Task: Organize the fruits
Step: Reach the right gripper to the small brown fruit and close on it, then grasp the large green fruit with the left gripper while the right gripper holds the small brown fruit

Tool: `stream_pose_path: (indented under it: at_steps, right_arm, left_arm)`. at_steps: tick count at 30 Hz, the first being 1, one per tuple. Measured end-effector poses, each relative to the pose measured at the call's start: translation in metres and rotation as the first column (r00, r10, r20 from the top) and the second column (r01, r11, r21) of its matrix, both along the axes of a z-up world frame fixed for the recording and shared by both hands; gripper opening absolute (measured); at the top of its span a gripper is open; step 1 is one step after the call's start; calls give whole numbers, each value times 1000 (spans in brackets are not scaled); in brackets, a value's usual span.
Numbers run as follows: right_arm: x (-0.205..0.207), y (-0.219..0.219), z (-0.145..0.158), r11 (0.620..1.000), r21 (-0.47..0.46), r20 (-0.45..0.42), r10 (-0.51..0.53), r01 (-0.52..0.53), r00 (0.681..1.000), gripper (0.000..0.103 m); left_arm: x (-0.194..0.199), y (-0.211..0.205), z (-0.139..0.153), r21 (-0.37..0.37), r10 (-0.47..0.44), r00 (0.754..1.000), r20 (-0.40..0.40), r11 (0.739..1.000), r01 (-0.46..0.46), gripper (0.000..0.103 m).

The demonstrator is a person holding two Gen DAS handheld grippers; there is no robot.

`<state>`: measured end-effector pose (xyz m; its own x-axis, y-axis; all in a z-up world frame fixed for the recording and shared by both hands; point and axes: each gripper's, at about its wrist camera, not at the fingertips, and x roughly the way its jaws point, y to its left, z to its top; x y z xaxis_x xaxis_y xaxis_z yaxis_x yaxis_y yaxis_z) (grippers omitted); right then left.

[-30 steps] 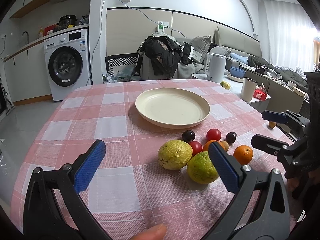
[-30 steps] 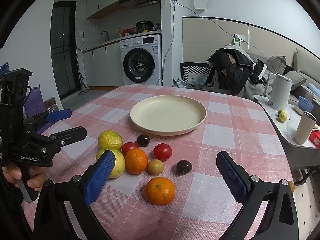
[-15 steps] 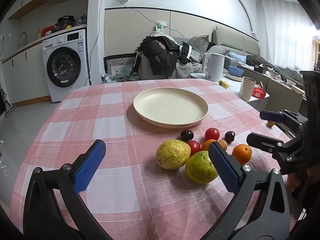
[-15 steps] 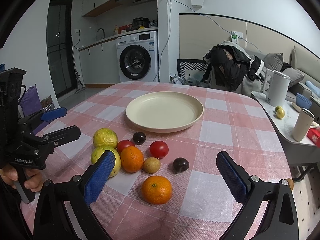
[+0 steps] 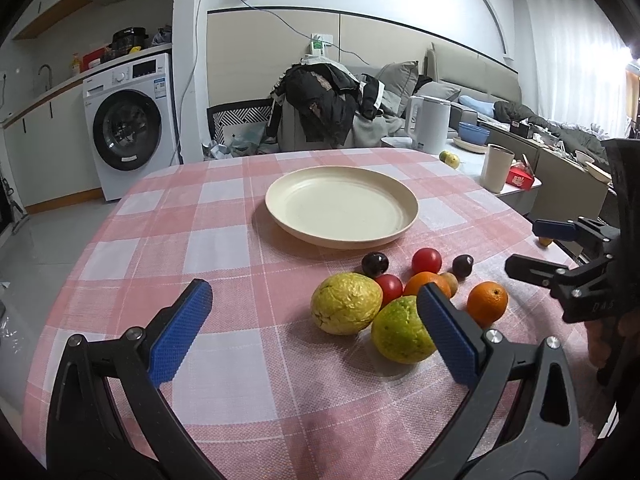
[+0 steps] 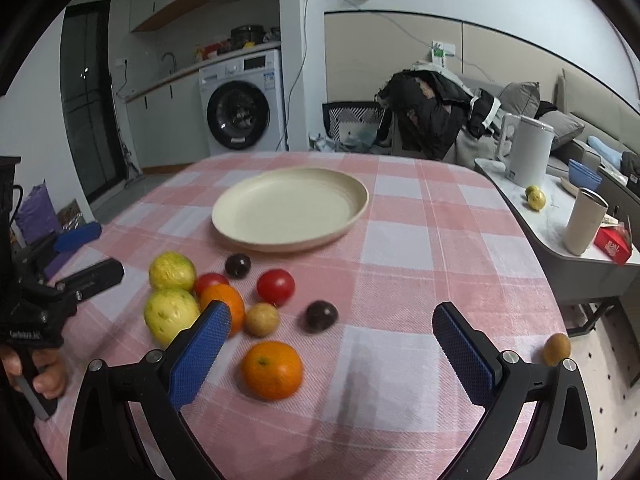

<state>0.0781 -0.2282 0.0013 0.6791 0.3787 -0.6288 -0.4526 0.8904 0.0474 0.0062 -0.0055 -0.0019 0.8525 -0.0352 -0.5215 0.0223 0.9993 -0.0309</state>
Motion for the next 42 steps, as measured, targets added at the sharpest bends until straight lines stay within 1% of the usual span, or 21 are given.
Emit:
stream_pose_path:
  at_steps: [3,5,6,9,11,14,15,20,22,24,25,28,30,32,34,36,38,39,41,42]
  right_arm:
    - [0,-12,1,1000,-11,-25,4,-4,1000,103]
    - [-2,-22,5,999,-38,-10,-9,9,1000,103]
    - [-2,-33,9,998,-51,0,-43,43,999,103]
    - [1,-63,16,994,-30,-18,-105,105,994,103]
    - [4,-76,18,991,-30,-24,-135,134,991,100]
    - [10,-95,14,983,-62,-52,-176,173,983,93]
    - [12,-101,12,981,-64,-63,-188,184,980,88]
    - [31,-131,-2,964,-72,-125,-263,256,957,73]
    - [36,-142,-7,959,-77,-150,-280,272,948,64]
    - [43,-149,-12,956,-75,-181,-292,283,939,62]
    - [46,-151,-15,956,-74,-191,-293,284,937,61]
    - [53,-152,-25,951,-95,-213,-308,294,927,54]
    - [57,-153,-30,948,-107,-222,-318,301,922,51]
    - [60,-154,-35,946,-110,-234,-324,306,917,46]
    - [62,-154,-36,940,-126,-220,-338,317,915,35]
    - [65,-155,-36,938,-121,-222,-345,326,912,27]
    - [64,-154,-34,937,-119,-219,-347,328,912,27]
    - [61,-151,-31,942,-114,-206,-333,315,920,27]
    - [55,-143,-27,950,-104,-197,-310,294,930,27]
    - [50,-136,-24,959,-84,-192,-282,271,940,27]
  left_arm:
    - [1,-6,-2,-3,-29,999,-25,1000,29,102]
    - [1,-12,-3,5,-44,998,-34,999,45,102]
    - [1,-15,-4,9,-56,998,-37,998,57,102]
    - [1,-22,-4,14,-75,996,-47,997,75,102]
    - [2,-26,-6,17,-84,995,-61,996,85,102]
    - [4,-31,-7,3,-104,991,-81,995,104,102]
    - [4,-31,-8,2,-106,990,-88,994,107,102]
    - [8,-32,-12,-2,-117,987,-114,993,117,102]
    - [9,-32,-13,-6,-120,985,-124,993,120,101]
    - [10,-31,-14,-10,-123,984,-131,992,123,101]
    - [11,-31,-15,-10,-123,983,-134,992,122,101]
    - [12,-31,-16,-11,-128,982,-141,992,128,101]
    - [13,-32,-16,-10,-133,980,-145,991,133,101]
    - [14,-33,-16,-8,-137,979,-151,990,138,100]
    - [15,-34,-17,-7,-139,978,-157,990,140,97]
    - [15,-34,-17,-13,-145,976,-164,989,144,96]
    - [14,-34,-18,-21,-153,974,-168,988,152,92]
    - [14,-34,-19,-26,-160,972,-173,987,158,91]
    - [14,-35,-20,-42,-176,967,-182,984,171,85]
    - [14,-35,-21,-49,-185,965,-188,983,179,82]
